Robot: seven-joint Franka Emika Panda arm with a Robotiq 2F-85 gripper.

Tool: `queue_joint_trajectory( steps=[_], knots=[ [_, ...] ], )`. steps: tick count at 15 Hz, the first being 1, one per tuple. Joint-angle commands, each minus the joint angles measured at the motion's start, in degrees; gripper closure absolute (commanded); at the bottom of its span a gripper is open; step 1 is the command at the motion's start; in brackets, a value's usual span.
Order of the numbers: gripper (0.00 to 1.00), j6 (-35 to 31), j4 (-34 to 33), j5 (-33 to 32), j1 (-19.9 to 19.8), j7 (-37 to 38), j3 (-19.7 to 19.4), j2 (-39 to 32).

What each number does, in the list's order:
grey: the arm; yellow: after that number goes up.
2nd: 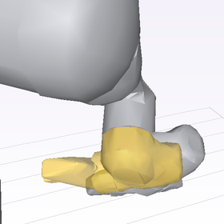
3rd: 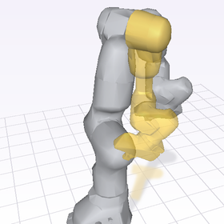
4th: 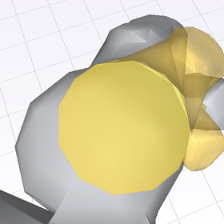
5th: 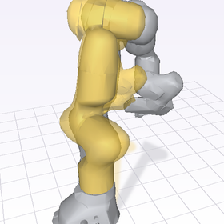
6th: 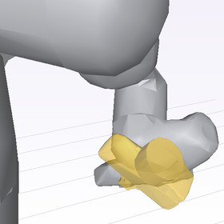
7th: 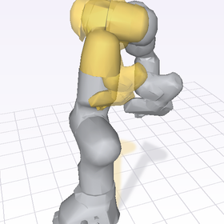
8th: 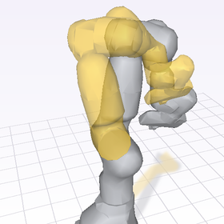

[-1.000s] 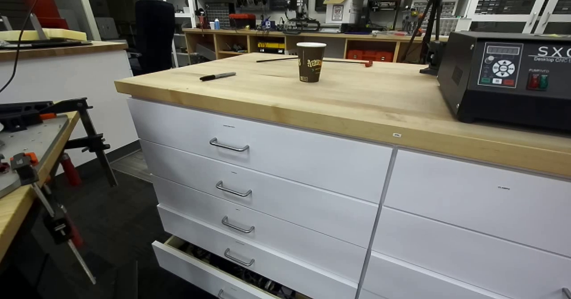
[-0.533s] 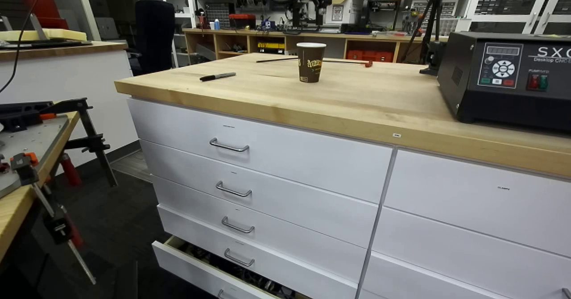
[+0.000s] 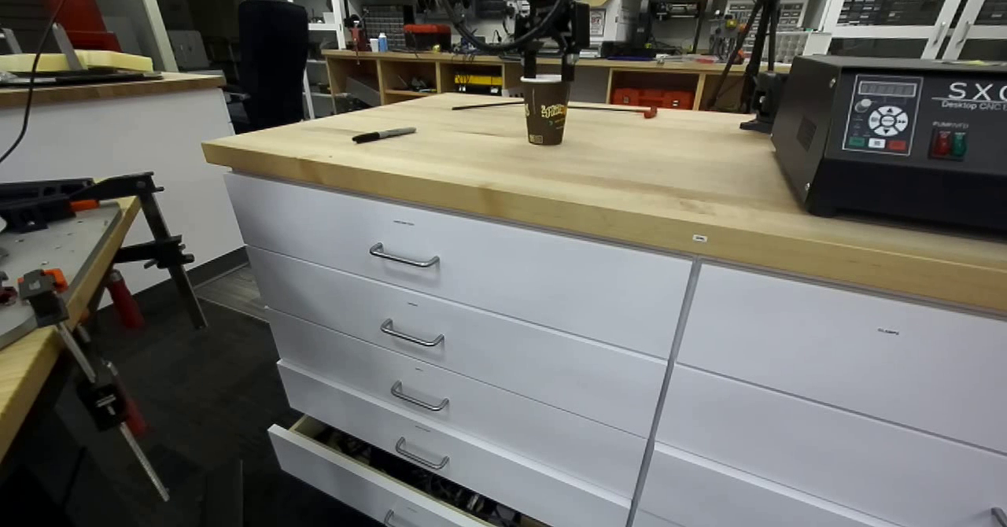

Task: Move the cup to the left side of the black sharpie and put the sharpie in it

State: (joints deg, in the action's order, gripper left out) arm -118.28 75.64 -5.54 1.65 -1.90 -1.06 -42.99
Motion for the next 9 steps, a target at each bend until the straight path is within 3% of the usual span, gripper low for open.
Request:
queue_joint_trajectory(
  steps=[1,3,5,9],
  knots=[
    [0.0,-0.1,-3.3,-0.8,0.5,2.2,-1.0,-2.2],
    [0.0,0.4,-4.6,-0.7,0.3,2.3,-1.1,-3.1],
    [0.26,0.7,-5.7,-0.7,0.3,2.2,-1.2,-3.7],
    [0.53,1.2,-7.5,-0.9,0.4,2.3,-1.7,-4.5]
  ],
)
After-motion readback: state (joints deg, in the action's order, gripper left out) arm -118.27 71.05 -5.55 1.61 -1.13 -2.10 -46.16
